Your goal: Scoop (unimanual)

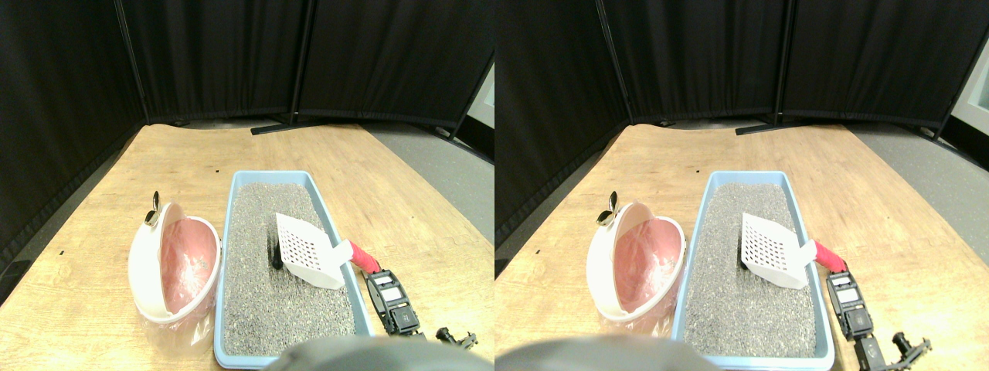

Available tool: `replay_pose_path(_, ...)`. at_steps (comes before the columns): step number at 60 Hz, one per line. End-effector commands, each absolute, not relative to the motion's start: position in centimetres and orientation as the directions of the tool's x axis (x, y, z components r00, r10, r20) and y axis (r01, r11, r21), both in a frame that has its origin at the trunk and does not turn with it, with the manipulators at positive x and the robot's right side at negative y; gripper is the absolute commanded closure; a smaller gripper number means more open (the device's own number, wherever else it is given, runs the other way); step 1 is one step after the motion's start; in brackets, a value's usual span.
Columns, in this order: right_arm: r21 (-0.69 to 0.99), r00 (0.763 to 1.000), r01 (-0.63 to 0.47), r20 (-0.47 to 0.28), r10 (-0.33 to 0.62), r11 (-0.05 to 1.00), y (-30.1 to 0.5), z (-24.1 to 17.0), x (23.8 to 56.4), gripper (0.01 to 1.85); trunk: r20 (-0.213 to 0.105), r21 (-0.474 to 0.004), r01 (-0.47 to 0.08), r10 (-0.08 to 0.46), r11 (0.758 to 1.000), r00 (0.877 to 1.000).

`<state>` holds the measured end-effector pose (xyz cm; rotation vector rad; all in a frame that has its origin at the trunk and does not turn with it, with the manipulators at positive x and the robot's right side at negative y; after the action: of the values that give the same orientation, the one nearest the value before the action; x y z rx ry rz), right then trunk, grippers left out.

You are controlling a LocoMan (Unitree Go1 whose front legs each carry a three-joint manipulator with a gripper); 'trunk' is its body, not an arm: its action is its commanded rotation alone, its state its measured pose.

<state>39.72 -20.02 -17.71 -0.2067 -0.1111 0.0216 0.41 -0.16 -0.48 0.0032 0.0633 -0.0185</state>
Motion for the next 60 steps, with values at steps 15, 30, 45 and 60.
replay_pose_path(15, -0.211, 0.989, 0.016, 0.146, 0.016, 0.977, -19.7, -16.7, 39.9, 1.44, -0.055, -0.004, 0.018, -0.018, 1.0, 0.998)
replay_pose_path(30, -0.114, 0.975, -0.035, 0.216, 0.059, 0.993, -19.7, -16.5, 39.9, 1.21, -0.06, -0.007, 0.027, -0.028, 1.0, 0.998)
replay_pose_path(45, 0.017, 0.978, -0.065, 0.199, 0.06, 0.998, -20.1, -16.7, 40.6, 0.83, -0.064, -0.015, 0.028, -0.029, 0.999, 0.998)
replay_pose_path(60, 0.044, 0.984, -0.031, 0.174, 0.023, 0.999, -20.5, -17.5, 41.3, 0.78, -0.072, -0.024, 0.041, -0.043, 0.999, 0.997)
